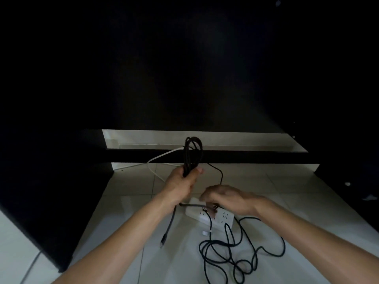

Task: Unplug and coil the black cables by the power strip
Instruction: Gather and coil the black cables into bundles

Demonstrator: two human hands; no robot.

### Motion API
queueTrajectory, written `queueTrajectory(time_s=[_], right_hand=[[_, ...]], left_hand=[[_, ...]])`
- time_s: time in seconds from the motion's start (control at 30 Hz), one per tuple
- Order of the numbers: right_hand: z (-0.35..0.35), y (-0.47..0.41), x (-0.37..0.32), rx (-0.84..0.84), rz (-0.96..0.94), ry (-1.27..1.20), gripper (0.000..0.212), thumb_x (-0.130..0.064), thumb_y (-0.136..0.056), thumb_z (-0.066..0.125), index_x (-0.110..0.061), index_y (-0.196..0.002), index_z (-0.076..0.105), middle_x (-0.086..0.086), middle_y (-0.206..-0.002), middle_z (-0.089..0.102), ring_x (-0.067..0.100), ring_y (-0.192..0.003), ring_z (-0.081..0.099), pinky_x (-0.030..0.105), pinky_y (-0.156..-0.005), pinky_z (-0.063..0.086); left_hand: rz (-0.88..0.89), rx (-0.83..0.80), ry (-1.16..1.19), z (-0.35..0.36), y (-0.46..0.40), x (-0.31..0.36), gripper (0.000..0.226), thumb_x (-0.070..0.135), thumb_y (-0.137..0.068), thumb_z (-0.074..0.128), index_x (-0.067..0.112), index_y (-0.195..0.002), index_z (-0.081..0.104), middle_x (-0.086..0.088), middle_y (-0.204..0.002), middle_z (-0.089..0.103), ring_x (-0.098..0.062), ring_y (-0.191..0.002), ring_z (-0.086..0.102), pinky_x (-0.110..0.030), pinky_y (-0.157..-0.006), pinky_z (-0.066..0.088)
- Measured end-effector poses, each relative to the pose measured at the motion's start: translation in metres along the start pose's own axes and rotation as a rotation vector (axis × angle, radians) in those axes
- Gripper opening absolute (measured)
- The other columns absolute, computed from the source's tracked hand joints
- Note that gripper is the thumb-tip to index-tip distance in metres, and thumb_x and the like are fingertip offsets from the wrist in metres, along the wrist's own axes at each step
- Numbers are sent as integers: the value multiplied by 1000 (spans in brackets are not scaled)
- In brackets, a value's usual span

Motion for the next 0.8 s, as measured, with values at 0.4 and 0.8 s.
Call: queueTrajectory(time_s=[0.4,0.8], right_hand=[[19,28,10,-44,26,261,13,-38,-95,47,-37,-86,56,-8,-82,61,15,-74,57,37,-69,48],[-43,14,-49,497,-213,-857,29,8,-91,53,-13,-84,72,10,-78,64,18,-69,59,36,-62,50]], left_hand=[[65,165,-291,-50,-9,0,19,47,-92,56,29,-88,63,8,-67,55,-8,-61,50,-24,-56,36],[255,-259,-362,20,28,-11,76,74,-68,64,29,-127,49,11,-120,59,1,-112,55,-19,-94,47]])
Point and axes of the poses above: each hand's wrist, its own y-axis away from the middle knuckle, its own z-axis out of the palm, x = y × z, the point moved 3 cm from there along -y, towards the middle knuckle
